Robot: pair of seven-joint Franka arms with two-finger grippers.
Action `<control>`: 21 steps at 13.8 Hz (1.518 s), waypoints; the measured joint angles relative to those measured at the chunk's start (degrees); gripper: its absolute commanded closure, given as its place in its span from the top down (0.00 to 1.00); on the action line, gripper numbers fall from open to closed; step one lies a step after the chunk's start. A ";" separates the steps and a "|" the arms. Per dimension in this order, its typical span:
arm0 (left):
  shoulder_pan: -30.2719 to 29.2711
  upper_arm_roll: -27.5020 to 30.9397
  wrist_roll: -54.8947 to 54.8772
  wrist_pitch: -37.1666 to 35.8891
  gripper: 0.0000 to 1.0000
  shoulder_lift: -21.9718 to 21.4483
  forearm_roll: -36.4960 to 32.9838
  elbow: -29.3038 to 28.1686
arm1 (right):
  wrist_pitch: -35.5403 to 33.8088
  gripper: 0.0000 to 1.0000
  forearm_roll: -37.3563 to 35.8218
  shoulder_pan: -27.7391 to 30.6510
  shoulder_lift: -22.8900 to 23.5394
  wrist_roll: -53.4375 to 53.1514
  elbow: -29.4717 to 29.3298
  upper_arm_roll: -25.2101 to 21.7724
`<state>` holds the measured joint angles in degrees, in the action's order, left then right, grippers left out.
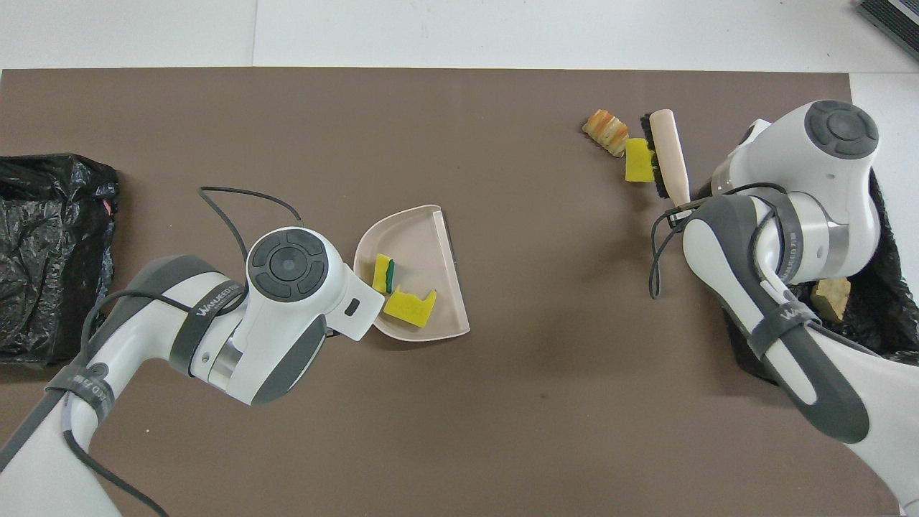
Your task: Sweep and dump trash in bin
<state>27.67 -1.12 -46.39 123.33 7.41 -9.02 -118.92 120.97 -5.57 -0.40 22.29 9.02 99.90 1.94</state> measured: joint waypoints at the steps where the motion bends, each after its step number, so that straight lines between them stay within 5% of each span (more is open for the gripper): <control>1: 0.00 0.00 0.02 0.01 0.00 0.00 0.00 -0.01 | 1.64 0.00 -2.06 0.04 1.89 0.00 -1.02 -0.02; 6: -0.01 0.02 0.11 0.04 0.00 0.00 0.00 -0.02 | 2.09 0.00 -4.35 -1.90 5.67 0.06 -4.14 0.59; 11: -0.01 0.02 0.20 0.06 0.00 0.00 0.00 -0.02 | -6.17 0.00 -4.34 -7.98 5.37 0.06 -5.50 1.51; 17: -0.02 0.02 0.22 0.10 0.00 0.00 0.00 -0.02 | -13.49 0.00 -4.49 -8.02 4.57 -0.26 -9.07 4.64; 21: -0.03 0.02 0.22 0.12 0.00 0.00 0.00 -0.02 | -11.38 0.00 -9.68 -7.39 5.21 -0.19 -12.09 4.61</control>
<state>27.64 -1.10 -46.16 123.45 7.41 -9.02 -118.94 109.58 -15.25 -7.79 27.50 8.83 87.81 6.55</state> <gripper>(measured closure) 0.687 0.740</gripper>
